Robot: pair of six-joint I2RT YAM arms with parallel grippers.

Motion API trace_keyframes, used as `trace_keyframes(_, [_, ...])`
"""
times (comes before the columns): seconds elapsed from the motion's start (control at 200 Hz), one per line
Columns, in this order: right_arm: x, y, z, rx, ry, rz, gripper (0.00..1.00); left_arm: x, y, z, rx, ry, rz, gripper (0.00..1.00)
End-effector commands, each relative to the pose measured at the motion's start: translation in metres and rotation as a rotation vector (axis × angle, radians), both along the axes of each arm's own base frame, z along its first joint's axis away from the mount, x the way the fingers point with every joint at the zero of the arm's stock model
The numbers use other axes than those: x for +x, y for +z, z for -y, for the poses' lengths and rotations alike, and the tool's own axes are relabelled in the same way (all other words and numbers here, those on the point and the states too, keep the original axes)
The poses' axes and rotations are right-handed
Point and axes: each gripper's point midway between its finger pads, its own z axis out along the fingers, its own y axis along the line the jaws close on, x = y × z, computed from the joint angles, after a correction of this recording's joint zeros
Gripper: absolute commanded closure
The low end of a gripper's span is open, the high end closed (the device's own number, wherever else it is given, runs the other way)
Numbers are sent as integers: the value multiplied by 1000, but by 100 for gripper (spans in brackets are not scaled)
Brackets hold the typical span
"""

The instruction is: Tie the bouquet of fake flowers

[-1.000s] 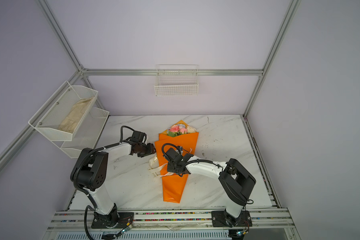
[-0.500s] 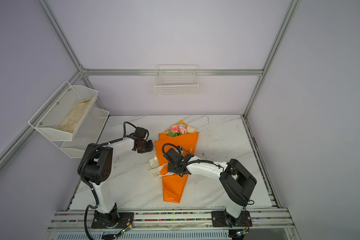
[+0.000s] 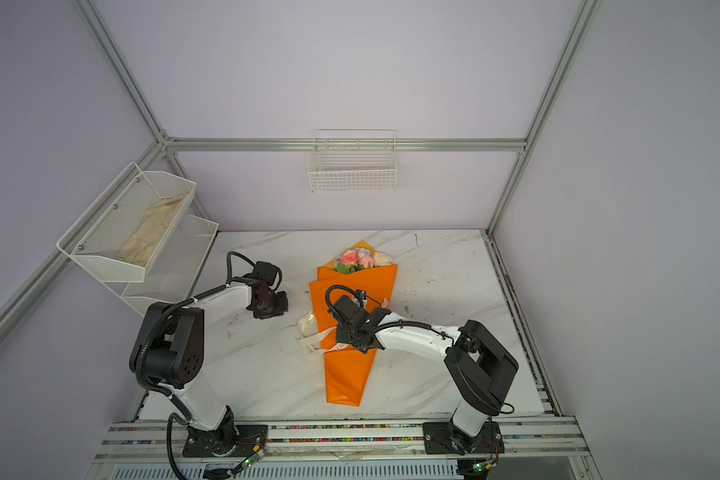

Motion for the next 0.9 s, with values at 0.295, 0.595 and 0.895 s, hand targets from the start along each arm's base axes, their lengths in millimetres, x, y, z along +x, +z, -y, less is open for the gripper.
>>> trace_keyframes(0.295, [1, 3, 8, -7, -18, 20, 100, -3, 34, 90, -339, -293, 110, 54])
trace_keyframes(0.595, [1, 0, 10, -8, -27, 14, 100, 10, 12, 96, -248, -312, 53, 64])
trace_keyframes(0.895, [1, -5, 9, -9, -23, 1, 100, 24, 18, 99, -236, -314, 94, 60])
